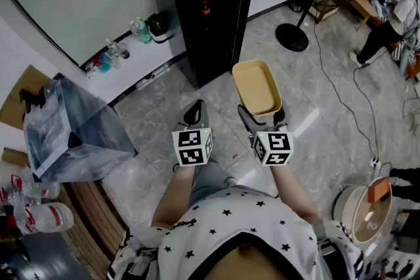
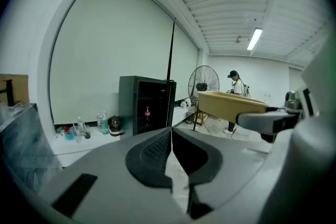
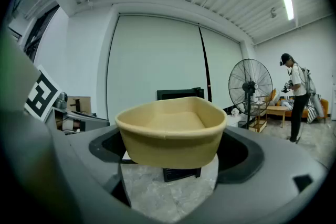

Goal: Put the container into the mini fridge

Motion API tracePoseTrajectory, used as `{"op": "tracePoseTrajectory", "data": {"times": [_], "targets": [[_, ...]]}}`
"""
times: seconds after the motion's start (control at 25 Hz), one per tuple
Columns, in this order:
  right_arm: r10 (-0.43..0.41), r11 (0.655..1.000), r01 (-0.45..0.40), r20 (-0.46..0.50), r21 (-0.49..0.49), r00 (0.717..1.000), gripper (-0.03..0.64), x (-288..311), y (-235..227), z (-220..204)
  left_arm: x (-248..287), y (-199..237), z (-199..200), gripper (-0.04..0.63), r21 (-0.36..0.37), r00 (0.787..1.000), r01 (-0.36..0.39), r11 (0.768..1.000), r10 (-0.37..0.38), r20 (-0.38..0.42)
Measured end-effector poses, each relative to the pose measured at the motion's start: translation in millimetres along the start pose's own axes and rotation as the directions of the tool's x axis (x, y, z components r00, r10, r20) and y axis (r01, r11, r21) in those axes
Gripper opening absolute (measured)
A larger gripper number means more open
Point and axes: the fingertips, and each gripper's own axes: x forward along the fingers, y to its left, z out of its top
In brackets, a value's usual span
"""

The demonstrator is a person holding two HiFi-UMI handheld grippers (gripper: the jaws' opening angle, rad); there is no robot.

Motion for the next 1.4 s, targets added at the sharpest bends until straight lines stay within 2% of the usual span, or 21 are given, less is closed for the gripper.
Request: {"op": "tracePoseTrajectory", "data": {"times": [0.16,0.36,0.68,1.0,1.4], "targets": [[0.018,1.000,-0.019,-0.023,-0.023,1.000,0.515,-52.0,2.9,-16.6,-43.9,-28.0,-22.5,0.014,-0.022,1.000,-0.016,1.000,0.016,-0.008],[0.033,0.999,-0.034,-0.014,-0.027,0.999,0.514,-85.0,9.8,-21.4,-78.0,-41.5,-34.9,0.014,-0.004,1.000,-0.017,1.000,0.017,-0.012],[0.053,0.998,-0.051,0.055,-0.033,0.997,0.515,-98.2,14.9,-10.4,-95.7,-49.1,-36.7,0.014,0.015,0.999,-0.035,0.999,0.036,-0.007],[0.065,0.997,-0.063,0.060,-0.038,0.996,0.515,-102.4,8.9,-9.4,-102.1,-57.2,-40.1,0.014,0.041,0.999,-0.052,0.998,0.052,0.000],[0.101,0.994,-0.099,0.055,-0.035,0.993,0.515,-93.6,1.3,-7.7,-96.1,-61.2,-40.4,0.014,0.026,0.998,-0.070,0.997,0.070,-0.001]]}}
